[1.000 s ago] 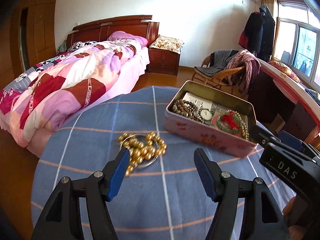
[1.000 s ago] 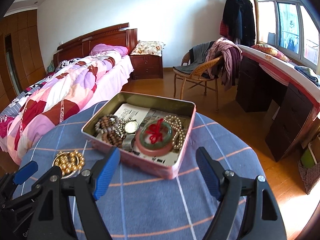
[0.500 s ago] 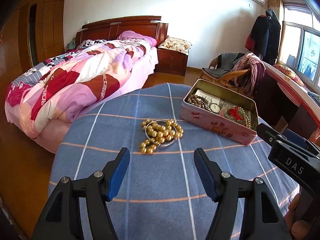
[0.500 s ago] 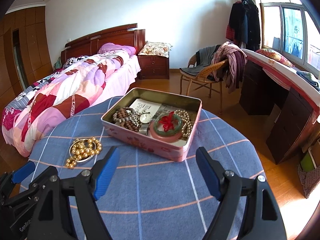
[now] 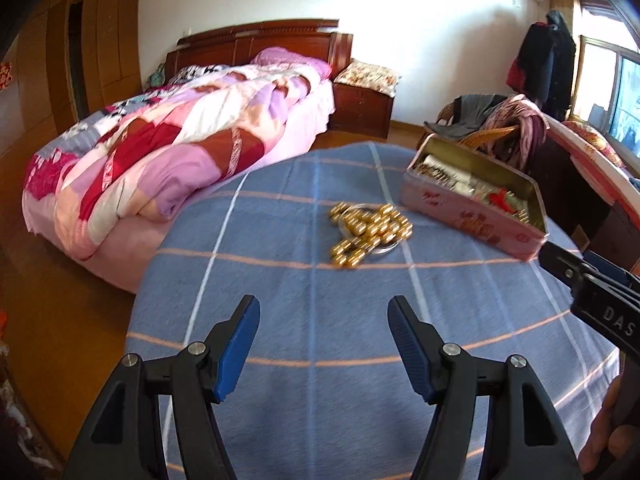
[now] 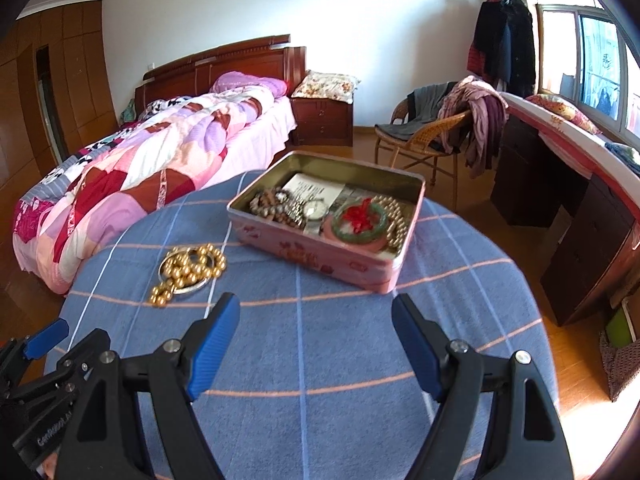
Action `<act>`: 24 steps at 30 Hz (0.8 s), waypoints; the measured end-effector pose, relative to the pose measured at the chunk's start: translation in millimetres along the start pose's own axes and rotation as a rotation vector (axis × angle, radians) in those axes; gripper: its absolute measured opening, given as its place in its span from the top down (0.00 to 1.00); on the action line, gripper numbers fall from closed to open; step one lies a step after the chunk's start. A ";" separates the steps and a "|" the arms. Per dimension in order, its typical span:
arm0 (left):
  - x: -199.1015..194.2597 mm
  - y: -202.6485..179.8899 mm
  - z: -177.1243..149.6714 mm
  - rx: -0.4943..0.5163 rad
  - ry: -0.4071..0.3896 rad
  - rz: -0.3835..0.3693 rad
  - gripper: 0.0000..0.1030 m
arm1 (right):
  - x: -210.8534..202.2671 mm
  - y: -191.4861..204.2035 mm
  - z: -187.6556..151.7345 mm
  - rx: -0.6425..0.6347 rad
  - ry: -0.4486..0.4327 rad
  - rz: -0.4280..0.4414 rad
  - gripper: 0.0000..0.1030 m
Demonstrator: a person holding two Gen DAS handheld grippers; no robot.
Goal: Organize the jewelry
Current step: 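Grasp the silver bangle by its rim with the left tool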
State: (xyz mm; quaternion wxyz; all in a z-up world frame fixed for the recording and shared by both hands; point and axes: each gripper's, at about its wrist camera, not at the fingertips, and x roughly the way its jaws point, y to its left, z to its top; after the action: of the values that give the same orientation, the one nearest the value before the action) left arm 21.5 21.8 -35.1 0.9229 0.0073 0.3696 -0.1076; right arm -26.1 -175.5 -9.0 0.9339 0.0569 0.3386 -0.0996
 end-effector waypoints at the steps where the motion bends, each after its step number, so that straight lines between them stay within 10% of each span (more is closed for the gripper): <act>1: 1.5 3.4 -1.7 -0.009 0.010 0.004 0.35 | 3.4 1.3 -3.0 -0.002 0.015 0.006 0.21; 16: 18.6 36.9 -2.6 -0.049 0.046 0.047 0.35 | 60.4 48.7 13.7 0.013 0.128 0.251 0.27; 24: 31.5 47.2 2.6 -0.062 0.056 0.043 0.35 | 80.6 75.2 21.3 -0.067 0.124 0.238 0.40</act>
State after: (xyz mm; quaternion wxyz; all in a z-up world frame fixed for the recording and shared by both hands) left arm 55.1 61.6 -57.9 0.9141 -0.0106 0.3981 -0.0760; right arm 64.4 -117.9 -41.7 0.9178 0.0712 0.3897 0.0269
